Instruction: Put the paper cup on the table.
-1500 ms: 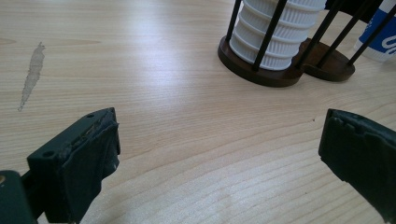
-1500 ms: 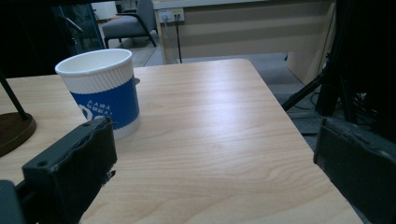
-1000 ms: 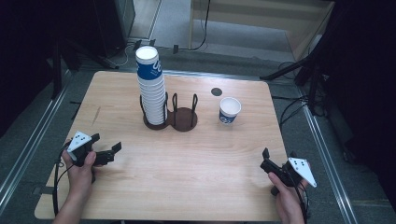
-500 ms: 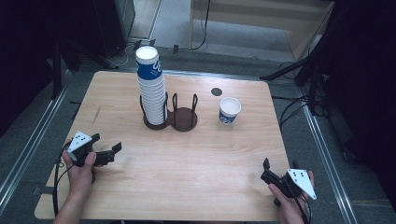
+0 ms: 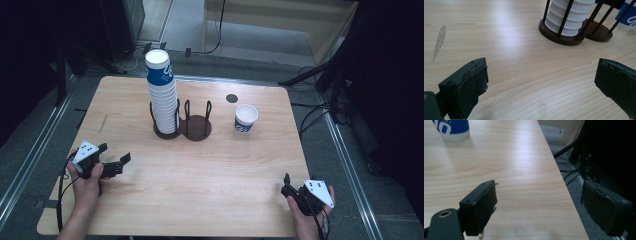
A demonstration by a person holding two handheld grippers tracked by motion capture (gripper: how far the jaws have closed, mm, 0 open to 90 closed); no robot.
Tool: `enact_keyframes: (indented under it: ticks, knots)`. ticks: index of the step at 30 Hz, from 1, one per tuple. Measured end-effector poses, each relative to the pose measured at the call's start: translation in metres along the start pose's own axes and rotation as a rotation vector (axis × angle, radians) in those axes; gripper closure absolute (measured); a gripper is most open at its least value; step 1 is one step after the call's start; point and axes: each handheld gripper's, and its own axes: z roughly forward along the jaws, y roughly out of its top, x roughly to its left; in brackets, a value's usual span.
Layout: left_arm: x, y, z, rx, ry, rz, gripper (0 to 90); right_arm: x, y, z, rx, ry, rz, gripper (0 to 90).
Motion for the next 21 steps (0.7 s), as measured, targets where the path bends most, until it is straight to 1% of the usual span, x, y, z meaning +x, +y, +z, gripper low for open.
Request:
enact_keyframes:
  ticks: [1,2,3,4,5,7,9,14,21]
  knots:
    - [-0.0001,-0.0001,0.0000,-0.001,0.000,0.001,0.0,0.0032,-0.0003,-0.0002,0.012,-0.005,-0.030,13.6]
    - [-0.0002,-0.0001,0.0000,-0.001,0.000,0.001,0.0,0.0052,-0.0004,-0.0004,0.016,-0.009,-0.049,13.6]
    - [-0.0002,-0.0001,0.0000,-0.001,0.000,0.001,0.0,0.0052,-0.0004,-0.0004,0.016,-0.009,-0.049,13.6]
    - [-0.0002,-0.0001,-0.0001,-0.001,0.000,0.003,0.0,0.0073,-0.0005,-0.0002,0.020,-0.011,-0.064,13.6]
    - [-0.0003,-0.0001,-0.0003,-0.001,0.000,0.004,0.0,0.0100,-0.0006,0.0003,0.022,-0.023,-0.087,13.6]
    - [-0.0007,-0.0004,-0.0007,-0.008,0.003,0.006,0.0,0.0122,-0.0006,0.0010,0.025,-0.037,-0.109,13.6]
    - [-0.0007,-0.0004,-0.0006,-0.008,0.004,0.004,0.0,0.0122,-0.0006,0.0011,0.026,-0.036,-0.110,13.6]
    - [0.0001,-0.0004,-0.0006,-0.008,0.001,-0.007,0.0,0.0101,-0.0003,0.0012,0.031,-0.036,-0.082,13.6]
    - [0.0010,-0.0002,-0.0003,-0.007,0.003,-0.019,0.0,0.0125,0.0000,0.0026,0.042,-0.048,-0.112,13.5]
